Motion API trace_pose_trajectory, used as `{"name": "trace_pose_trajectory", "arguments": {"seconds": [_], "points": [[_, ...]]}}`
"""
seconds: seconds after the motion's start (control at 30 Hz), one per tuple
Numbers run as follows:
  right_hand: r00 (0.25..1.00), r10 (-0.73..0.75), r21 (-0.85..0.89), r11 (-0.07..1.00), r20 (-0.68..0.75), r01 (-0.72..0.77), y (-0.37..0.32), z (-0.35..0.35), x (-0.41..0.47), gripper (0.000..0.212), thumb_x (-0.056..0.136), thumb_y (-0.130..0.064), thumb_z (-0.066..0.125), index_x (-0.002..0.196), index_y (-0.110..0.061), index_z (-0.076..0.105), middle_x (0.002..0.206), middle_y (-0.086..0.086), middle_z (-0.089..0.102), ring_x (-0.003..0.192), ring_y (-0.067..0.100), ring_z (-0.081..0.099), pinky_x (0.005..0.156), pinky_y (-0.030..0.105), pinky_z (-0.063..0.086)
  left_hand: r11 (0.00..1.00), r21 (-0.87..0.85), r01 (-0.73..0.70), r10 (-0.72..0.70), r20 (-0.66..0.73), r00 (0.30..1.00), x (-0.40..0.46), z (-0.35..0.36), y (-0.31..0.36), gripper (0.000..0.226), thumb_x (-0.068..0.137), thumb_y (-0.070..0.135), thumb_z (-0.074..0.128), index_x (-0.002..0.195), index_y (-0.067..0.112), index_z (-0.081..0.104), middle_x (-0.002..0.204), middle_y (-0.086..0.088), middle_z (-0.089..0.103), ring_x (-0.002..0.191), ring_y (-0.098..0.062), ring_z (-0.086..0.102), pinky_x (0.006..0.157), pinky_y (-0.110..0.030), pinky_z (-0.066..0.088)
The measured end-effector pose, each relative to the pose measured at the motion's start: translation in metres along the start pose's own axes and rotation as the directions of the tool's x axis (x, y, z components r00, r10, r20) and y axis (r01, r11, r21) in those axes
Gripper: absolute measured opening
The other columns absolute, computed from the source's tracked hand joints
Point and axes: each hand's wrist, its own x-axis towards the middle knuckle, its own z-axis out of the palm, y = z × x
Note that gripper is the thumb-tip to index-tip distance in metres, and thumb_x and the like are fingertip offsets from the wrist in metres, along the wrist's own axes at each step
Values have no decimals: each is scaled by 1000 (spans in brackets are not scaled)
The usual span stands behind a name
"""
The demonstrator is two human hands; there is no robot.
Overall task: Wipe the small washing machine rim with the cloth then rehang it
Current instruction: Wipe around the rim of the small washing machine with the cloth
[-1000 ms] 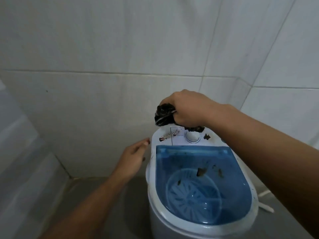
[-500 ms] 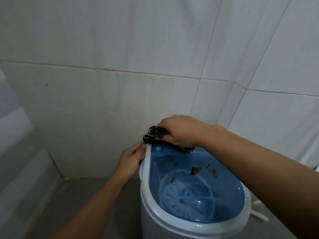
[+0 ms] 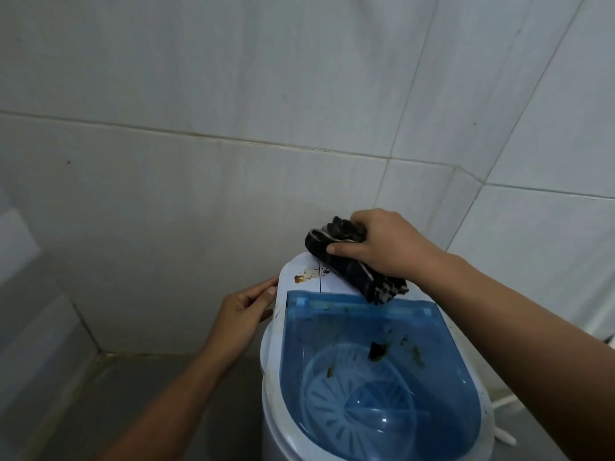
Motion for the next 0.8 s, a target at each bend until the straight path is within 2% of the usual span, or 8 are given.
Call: {"name": "trace_pose_trajectory", "arguments": {"seconds": [0.17,0.27,0.37,0.47,0.53,0.6,0.7,0.8], "points": [[979,164,300,934,119,-193,15,8,-3,74,61,-74,74,92,-8,68,83,12,72,78,27,70,78,42,56,1000,-22,-2,2,10,1000,5,-2,-7,30,101,17,61,118,39,74,112,26,77,111,4,69,85,-14,58],[984,162,463,869,69,-176,13,7,-6,65,69,-50,87,96,4,61,77,13,70,71,28,71,68,41,56,999,-39,-12,13,18,1000,6,-3,-11,31,101,16,60,120,37,74,113,25,77,111,4,69,86,-14,57],[974,211,749,632,81,-200,9,-6,-9,52,77,-22,87,113,5,61,93,22,76,78,37,76,69,47,63,999,-51,-14,16,25,1000,8,-3,-13,31,101,14,60,122,34,73,113,25,76,111,4,69,84,-13,57],[974,210,866,469,80,-172,-1,-20,-10,42,87,-23,77,121,-3,63,97,18,77,76,29,77,62,34,63,999,-47,-17,19,35,999,9,-3,-14,31,102,16,60,124,33,72,118,23,75,114,3,68,87,-14,57],[974,214,852,494,76,-175,-5,-26,-10,42,92,-37,69,116,-2,66,84,13,77,63,20,73,53,26,58,998,-56,-9,11,36,999,10,-4,-15,31,102,16,60,125,32,73,122,19,75,117,0,68,92,-18,57],[970,231,774,601,73,-202,-6,-29,-8,51,92,-51,64,111,-3,68,78,14,76,57,18,70,51,26,55,998,-57,-6,8,34,999,10,-4,-16,31,102,18,60,125,33,73,124,18,75,118,-1,68,94,-20,57],[983,182,531,833,0,-154,-3,-26,-3,49,88,-55,69,120,-19,63,92,9,77,70,17,74,66,30,58,999,-50,-6,8,34,999,8,-3,-14,30,102,19,60,125,33,73,122,20,75,117,0,68,92,-17,57],[994,6,260,965,-111,23,-9,-15,-4,54,83,-46,77,132,-32,60,104,-6,75,90,13,71,86,35,57,999,-52,-7,8,35,999,6,-2,-11,30,102,19,61,125,32,74,121,20,76,116,0,68,92,-17,57]]}}
